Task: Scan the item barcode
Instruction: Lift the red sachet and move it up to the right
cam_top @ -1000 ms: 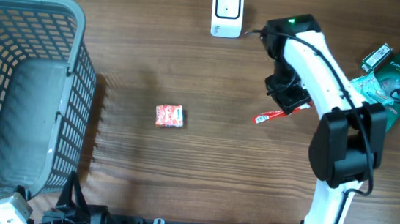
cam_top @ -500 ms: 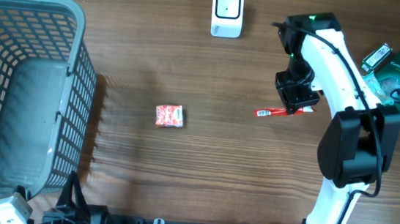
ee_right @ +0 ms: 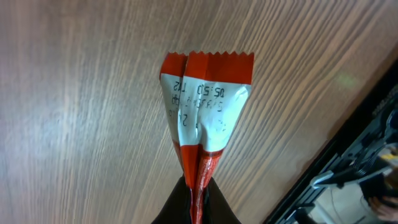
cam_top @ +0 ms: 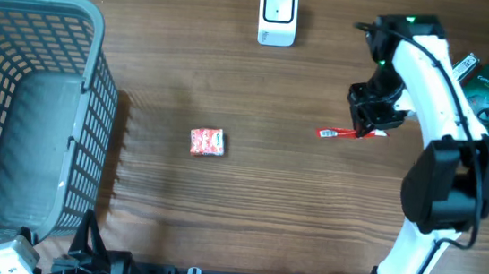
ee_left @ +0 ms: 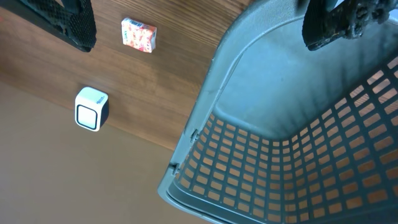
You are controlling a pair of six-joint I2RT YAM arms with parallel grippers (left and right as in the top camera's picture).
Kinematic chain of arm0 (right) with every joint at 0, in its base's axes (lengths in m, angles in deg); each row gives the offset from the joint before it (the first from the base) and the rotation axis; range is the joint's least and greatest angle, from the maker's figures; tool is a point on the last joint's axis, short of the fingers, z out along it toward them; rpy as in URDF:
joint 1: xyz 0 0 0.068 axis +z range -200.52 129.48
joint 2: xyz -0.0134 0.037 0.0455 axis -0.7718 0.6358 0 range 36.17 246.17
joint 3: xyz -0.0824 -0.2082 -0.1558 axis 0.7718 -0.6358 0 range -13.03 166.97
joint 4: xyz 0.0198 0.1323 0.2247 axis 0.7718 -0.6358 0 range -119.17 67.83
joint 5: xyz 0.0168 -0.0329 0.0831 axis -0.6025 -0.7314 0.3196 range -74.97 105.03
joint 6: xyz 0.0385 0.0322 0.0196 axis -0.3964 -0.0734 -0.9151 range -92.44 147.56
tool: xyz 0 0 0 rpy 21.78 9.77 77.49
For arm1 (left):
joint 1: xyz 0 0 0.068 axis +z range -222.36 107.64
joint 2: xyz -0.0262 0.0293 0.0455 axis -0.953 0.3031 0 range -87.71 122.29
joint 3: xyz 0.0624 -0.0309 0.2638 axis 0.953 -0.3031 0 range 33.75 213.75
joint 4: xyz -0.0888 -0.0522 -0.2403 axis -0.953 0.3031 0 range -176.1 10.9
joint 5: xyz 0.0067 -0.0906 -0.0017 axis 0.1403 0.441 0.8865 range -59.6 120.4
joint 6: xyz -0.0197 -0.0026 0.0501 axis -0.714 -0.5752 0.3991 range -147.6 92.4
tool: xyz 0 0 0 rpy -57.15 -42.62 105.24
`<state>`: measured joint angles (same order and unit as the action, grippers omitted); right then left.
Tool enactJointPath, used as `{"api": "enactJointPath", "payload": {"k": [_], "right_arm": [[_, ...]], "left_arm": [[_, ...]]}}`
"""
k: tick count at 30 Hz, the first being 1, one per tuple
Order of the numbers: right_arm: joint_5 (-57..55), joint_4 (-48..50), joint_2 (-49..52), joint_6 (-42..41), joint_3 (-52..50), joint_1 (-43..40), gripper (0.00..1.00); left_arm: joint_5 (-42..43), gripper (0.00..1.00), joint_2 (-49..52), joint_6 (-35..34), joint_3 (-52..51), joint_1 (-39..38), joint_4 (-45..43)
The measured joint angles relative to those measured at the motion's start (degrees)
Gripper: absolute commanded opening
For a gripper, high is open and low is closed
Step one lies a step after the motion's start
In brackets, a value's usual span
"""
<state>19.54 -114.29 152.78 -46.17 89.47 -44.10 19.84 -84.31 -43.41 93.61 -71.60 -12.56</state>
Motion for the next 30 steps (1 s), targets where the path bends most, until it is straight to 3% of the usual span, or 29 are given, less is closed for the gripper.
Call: {"api": "enactJointPath", "payload": {"k": [8, 14, 18, 25, 30], "right_arm": [[-5.9, 2.8, -15.4, 19.9, 0.0, -1.6, 0.04], [-7.3, 21.5, -33.4, 39.5, -0.6, -1.6, 0.04], [-7.1, 35.7, -42.7, 46.4, -4.6, -1.6, 0.04], [-11.6, 51.4, -44.6, 56.5, -8.8, -1.6, 0.05], [-24.8, 64.5, -43.6, 62.0, -9.5, -1.5, 0.05]], "left_arm": [[0.0, 1.00, 0.0, 0.0, 0.0, 0.0, 0.0], [0.0, 1.00, 0.0, 0.0, 0.0, 0.0, 0.0], [0.0, 1.00, 0.0, 0.0, 0.0, 0.0, 0.0], [0.0, 1.00, 0.0, 0.0, 0.0, 0.0, 0.0], [0.0, 1.00, 0.0, 0.0, 0.0, 0.0, 0.0]]}}
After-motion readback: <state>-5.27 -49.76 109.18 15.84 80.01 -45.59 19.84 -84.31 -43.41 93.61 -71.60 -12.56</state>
